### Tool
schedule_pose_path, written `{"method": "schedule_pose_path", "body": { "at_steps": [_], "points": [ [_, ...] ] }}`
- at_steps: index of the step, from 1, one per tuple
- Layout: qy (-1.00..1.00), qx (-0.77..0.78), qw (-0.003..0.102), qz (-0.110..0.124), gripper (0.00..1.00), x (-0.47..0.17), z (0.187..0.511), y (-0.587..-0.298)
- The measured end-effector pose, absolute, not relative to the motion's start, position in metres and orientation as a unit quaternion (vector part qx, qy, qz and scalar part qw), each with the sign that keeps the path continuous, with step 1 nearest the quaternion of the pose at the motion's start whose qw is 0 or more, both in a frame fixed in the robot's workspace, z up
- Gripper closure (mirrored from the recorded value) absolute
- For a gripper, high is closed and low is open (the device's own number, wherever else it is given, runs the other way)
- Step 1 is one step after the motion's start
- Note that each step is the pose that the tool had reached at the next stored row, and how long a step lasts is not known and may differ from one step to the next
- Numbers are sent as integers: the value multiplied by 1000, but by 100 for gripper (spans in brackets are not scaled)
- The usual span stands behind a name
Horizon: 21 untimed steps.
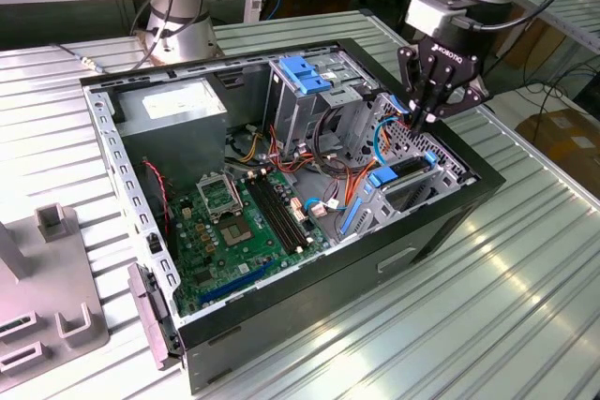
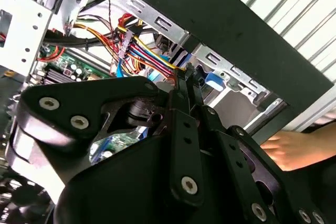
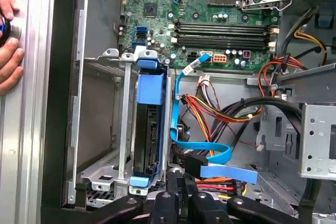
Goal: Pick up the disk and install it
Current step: 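Insert the first disk wire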
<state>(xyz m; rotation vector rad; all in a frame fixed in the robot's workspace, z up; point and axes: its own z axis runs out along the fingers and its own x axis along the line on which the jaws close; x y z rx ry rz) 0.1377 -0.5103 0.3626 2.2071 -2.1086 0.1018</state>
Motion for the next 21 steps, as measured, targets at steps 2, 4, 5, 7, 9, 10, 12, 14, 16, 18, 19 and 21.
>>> {"method": "schedule_pose_path", "body": {
  "at_steps": [2,4,5,7,9,10,12,14,16,18,19,21],
  "points": [
    [-693,719,44,33,84,136,362,-510],
    [-693,719,44,33,84,132,362,-510],
    [-696,716,44,33,84,132,362,-510],
    [-709,703,45,32,84,132,361,-510],
    [-723,689,45,31,84,132,360,-510],
    [-725,687,45,31,84,132,360,-510],
    [-726,686,45,31,84,131,360,-510],
    [-726,686,45,31,84,131,360,-510],
    [-726,686,45,31,84,131,360,-511],
    [-726,686,45,31,84,131,360,-514],
    [-726,686,45,31,84,131,360,-515],
    [-726,686,45,31,84,131,360,-517]
  ]
}}
